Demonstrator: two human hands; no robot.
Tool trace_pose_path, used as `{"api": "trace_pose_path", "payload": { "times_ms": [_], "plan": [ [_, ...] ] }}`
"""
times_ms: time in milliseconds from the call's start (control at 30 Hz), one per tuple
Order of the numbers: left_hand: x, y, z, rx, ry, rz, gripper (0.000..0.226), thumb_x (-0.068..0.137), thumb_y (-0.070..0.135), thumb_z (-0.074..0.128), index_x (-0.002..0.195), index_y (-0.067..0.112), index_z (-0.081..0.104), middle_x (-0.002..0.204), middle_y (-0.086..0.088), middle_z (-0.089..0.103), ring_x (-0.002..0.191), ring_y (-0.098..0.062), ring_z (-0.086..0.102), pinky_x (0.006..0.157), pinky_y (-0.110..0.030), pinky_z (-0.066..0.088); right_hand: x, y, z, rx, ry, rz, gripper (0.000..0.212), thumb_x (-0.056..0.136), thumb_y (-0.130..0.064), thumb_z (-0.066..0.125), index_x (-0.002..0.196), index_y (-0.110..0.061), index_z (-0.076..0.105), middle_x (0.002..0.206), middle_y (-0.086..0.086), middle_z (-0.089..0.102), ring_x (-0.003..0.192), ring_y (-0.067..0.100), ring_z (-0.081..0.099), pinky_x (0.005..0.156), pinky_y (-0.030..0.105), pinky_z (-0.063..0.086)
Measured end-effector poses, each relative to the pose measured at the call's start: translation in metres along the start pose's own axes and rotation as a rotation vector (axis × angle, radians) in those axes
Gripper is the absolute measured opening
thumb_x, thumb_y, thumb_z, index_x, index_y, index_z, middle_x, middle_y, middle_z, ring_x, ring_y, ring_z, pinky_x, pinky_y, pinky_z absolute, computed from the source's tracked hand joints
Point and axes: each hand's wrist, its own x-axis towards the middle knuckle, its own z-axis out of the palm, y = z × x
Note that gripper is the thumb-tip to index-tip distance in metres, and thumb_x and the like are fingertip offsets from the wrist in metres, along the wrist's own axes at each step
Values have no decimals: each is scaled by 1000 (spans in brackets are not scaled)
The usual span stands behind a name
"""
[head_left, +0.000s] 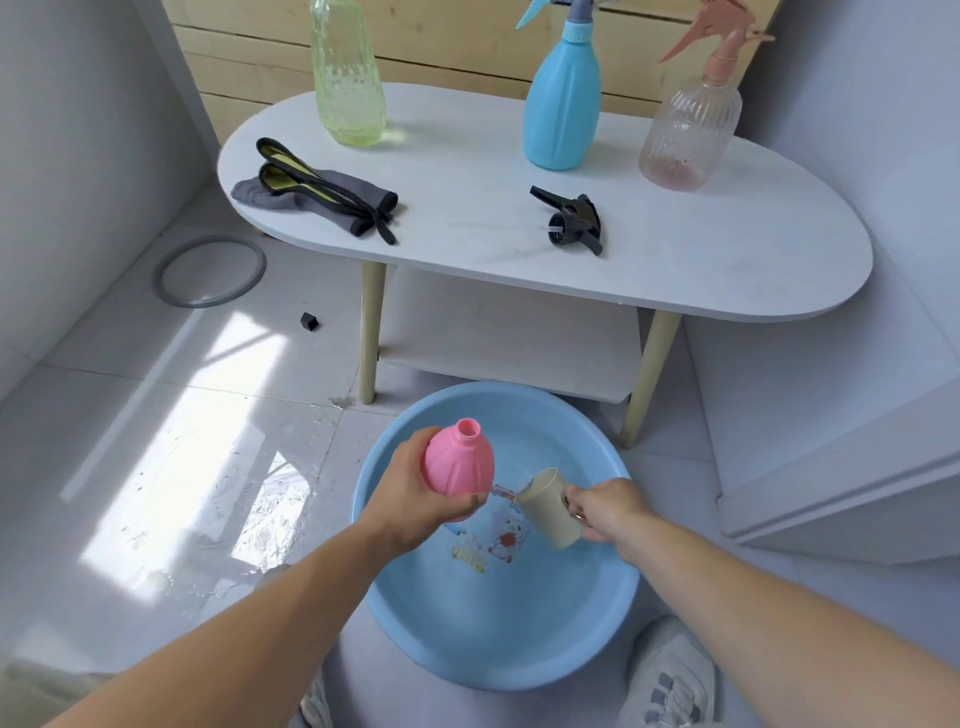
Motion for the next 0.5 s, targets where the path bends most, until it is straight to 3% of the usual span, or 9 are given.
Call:
{"api": "trace_pose_path", "payload": {
  "times_ms": [233, 500],
  "plan": [
    [2, 3, 1, 9, 22, 4, 82, 70, 18, 96, 136, 30, 50, 123, 6, 60, 104, -18, 64, 61, -18, 58, 9, 1, 7, -42, 12, -14, 25, 82, -30, 72, 70, -8, 72, 71, 3, 72, 77, 26, 73, 82, 43, 61],
    [0, 5, 1, -10, 29, 15, 83, 68, 20, 97, 135, 33, 50, 124, 4, 60, 105, -20, 65, 64, -26, 62, 7, 0, 5, 55, -54, -56, 28, 81, -29, 75, 62, -9, 69, 67, 4, 70, 71, 23, 73, 88, 44, 60]
  ]
}}
